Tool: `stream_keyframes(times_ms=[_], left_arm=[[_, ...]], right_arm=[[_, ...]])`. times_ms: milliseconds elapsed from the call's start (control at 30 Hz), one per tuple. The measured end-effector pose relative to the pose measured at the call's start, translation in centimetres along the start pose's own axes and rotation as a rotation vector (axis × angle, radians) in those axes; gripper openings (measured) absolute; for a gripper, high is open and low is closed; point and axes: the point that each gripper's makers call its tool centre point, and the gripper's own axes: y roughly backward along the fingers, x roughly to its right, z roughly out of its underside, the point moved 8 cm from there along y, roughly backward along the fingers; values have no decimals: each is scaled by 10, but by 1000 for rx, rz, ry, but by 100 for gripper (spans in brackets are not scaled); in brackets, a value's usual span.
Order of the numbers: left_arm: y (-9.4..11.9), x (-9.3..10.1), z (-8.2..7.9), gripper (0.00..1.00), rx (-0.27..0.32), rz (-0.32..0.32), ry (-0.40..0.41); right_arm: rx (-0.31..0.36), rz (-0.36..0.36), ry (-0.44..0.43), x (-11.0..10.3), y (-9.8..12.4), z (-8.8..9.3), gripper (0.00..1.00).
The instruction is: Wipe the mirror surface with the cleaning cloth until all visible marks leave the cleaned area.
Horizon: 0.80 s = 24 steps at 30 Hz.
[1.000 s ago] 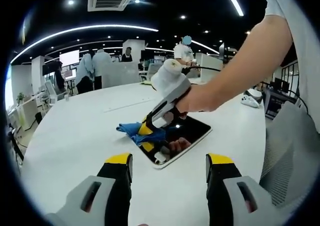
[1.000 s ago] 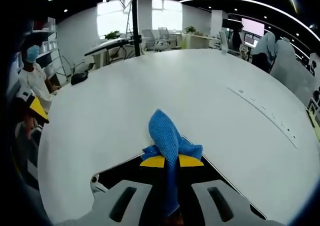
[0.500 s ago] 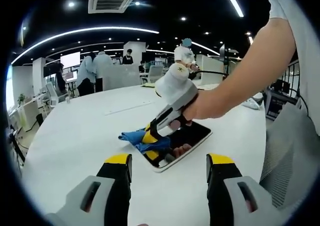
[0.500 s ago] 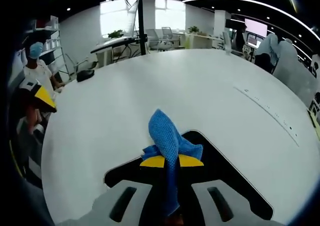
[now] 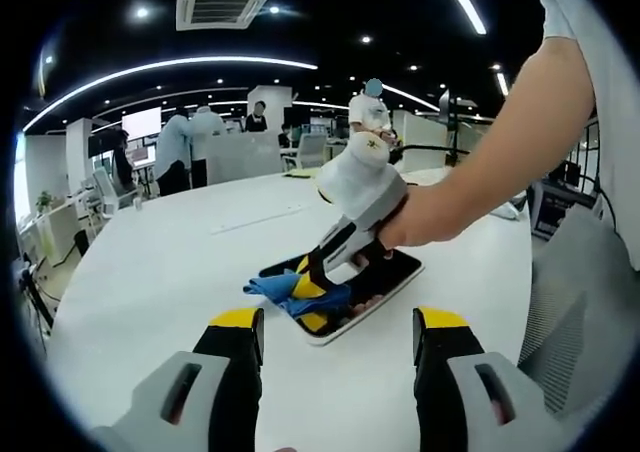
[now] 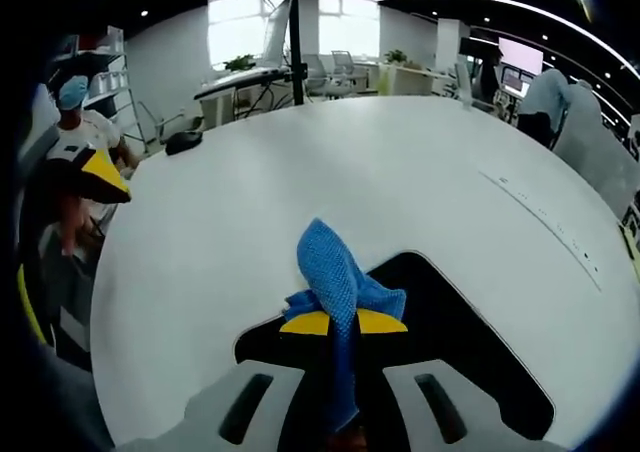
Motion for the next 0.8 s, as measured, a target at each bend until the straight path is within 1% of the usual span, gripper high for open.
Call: stream_keyframes(times_ms=[167,433,800], left_arm=[[2,1,-1,60,6,-6,0],[7,7,1,60,0,-1,-5],[9,8,0,60,6,-8,1]], right_arm=[[-3,-3,-2,-5,2,2,2],[-10,-13,8,-11,4,3,2],[-8,-16,0,-21,9,7,2]])
